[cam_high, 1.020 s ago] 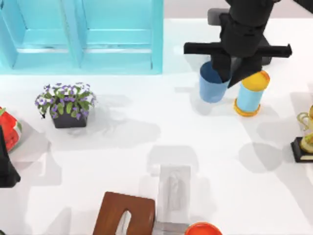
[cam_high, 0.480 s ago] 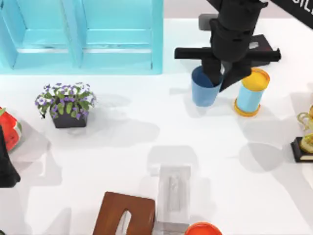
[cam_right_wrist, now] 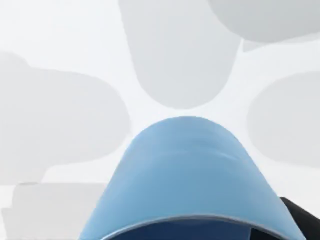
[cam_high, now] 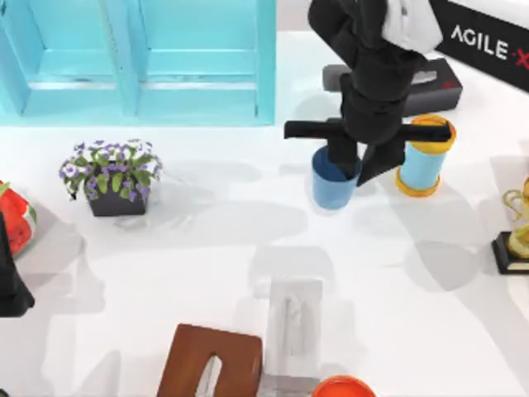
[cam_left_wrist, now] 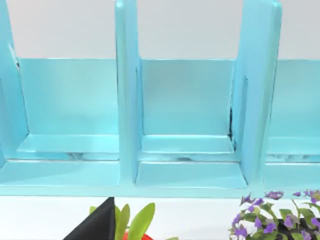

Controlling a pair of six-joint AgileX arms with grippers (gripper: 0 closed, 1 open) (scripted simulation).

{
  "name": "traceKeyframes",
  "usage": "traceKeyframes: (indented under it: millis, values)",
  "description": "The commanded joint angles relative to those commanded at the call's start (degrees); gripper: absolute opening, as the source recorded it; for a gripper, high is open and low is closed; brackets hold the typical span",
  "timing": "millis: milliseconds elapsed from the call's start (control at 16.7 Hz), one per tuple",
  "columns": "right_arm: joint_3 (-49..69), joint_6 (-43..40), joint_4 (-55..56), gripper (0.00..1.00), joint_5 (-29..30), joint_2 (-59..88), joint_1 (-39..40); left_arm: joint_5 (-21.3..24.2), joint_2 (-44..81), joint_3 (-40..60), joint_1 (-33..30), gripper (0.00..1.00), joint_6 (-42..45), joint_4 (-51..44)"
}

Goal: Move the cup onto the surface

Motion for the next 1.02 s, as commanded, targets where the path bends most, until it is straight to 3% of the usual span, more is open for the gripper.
traceKeyframes:
  millis: [300, 1020]
  values:
    - [-0.73, 0.07, 0.81, 0.00, 0.00, 0.07, 0.13, 0.00, 0.00, 0.00, 0.00, 1.00, 0.00, 0.00]
    - [-0.73, 0.07, 0.81, 0.90, 0.00, 0.07, 0.13, 0.00, 0.00, 0.00, 0.00, 1.00, 0.00, 0.00]
